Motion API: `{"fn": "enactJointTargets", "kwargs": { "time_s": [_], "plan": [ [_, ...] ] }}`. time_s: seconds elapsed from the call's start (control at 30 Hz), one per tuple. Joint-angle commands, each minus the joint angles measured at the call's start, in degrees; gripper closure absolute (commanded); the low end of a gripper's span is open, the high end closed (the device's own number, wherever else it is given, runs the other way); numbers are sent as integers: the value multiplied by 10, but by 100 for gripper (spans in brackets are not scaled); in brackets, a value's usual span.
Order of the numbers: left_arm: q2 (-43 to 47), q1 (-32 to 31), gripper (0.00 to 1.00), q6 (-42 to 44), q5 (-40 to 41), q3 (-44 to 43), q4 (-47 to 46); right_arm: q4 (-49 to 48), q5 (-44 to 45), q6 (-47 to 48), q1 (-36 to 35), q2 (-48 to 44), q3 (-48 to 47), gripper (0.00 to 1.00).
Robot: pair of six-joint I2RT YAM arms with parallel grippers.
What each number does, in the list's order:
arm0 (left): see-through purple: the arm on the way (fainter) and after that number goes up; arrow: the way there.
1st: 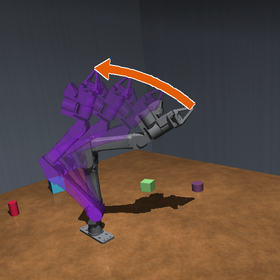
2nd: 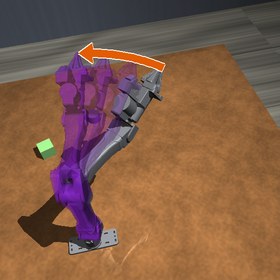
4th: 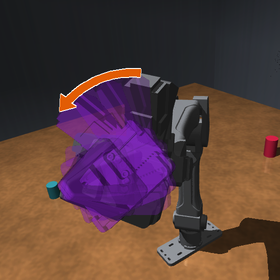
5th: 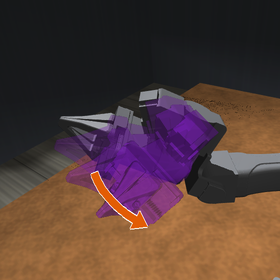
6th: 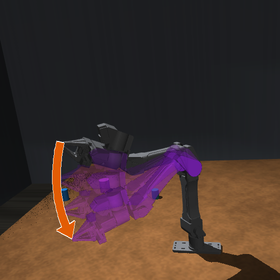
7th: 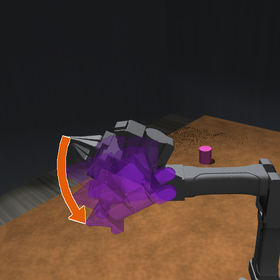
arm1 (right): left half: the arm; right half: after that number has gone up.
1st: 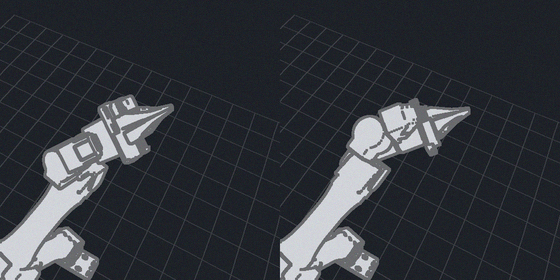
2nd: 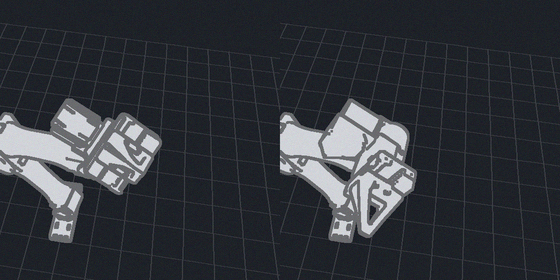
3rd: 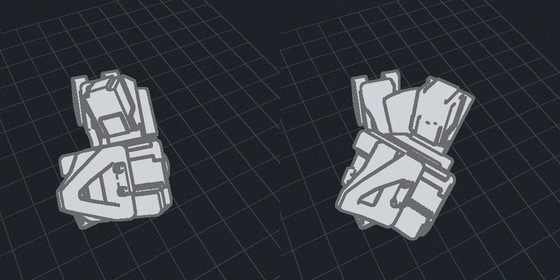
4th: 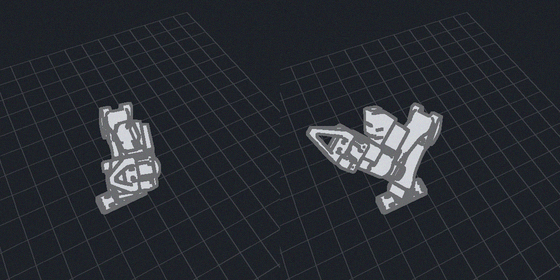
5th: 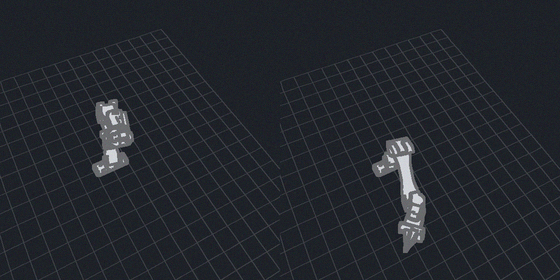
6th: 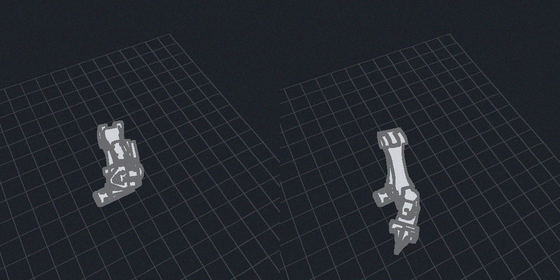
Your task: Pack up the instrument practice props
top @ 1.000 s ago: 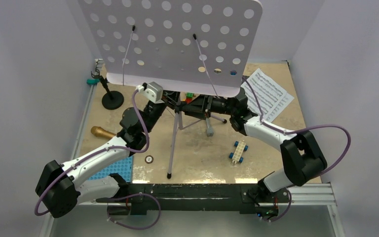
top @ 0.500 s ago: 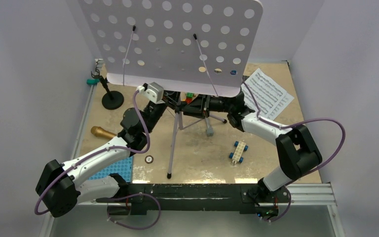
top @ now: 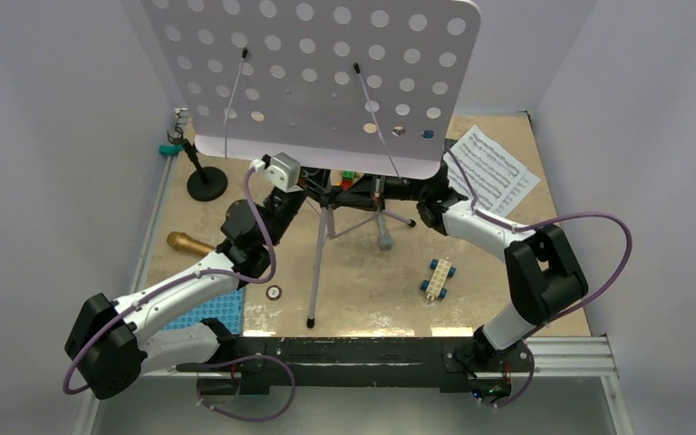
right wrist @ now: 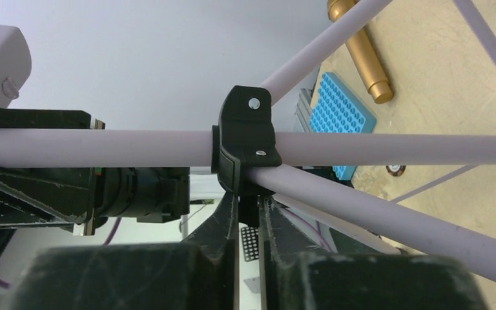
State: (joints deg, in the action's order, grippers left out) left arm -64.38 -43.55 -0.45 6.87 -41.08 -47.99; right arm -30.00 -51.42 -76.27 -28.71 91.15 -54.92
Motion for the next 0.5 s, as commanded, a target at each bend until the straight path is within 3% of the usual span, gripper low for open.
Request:
{"fn": "enactJointTargets", "kwargs": {
  "time_s": [0.0, 0.13, 0.27, 0.47],
  "plan": [
    [-17, -15, 100, -4, -27, 26, 101, 33, 3, 84, -6, -23, -58, 100],
    [-23, -16, 100, -3, -24, 20, 111, 211, 36, 308, -23, -60, -98, 100],
    [-36, -15, 100, -17, -27, 18, 111, 370, 222, 536, -77, -98, -117, 100],
    [-44, -15, 100, -33, -23, 19, 112, 326, 438, 681, -148, -146, -21, 100]
  ]
}}
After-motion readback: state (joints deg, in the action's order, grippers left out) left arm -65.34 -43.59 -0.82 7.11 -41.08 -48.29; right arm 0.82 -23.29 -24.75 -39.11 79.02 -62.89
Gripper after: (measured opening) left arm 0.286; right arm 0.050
